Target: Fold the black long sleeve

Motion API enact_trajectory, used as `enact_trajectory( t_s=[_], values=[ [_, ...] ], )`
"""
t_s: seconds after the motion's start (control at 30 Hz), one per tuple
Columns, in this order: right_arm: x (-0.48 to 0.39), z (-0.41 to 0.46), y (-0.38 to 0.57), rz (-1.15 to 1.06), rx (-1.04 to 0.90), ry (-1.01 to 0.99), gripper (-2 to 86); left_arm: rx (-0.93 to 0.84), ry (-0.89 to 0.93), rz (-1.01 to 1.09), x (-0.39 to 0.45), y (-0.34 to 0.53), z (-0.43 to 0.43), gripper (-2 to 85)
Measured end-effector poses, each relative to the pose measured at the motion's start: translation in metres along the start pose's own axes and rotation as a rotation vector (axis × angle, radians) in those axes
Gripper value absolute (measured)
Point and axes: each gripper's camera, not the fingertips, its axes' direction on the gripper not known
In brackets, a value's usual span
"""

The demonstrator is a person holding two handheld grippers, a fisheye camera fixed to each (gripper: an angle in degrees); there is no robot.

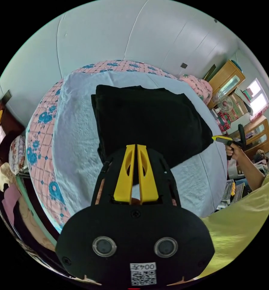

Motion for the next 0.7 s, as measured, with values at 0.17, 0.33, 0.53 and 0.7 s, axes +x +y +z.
enact_trajectory(
  t_s=[0.17,0.33,0.53,0.7],
  values=[
    [0.029,-0.043,-0.066,0.044,0.274,-0.063,7.0,0.022,-0.058,0.081,-0.05,-0.071,0.024,7.0],
    [0.073,-0.028,-0.167,0.122,0.294,-0.126,9.6,0.026,-0.097,0.094,-0.094,-0.124,0.054,9.6],
    [0.105,0.016,-0.258,0.172,0.214,-0.085,12.1,0.025,-0.143,0.135,-0.12,-0.178,0.084,11.6],
    [0.121,0.042,-0.287,0.221,0.164,-0.104,11.4,0.008,-0.095,0.154,-0.129,-0.204,0.103,11.7]
  ],
)
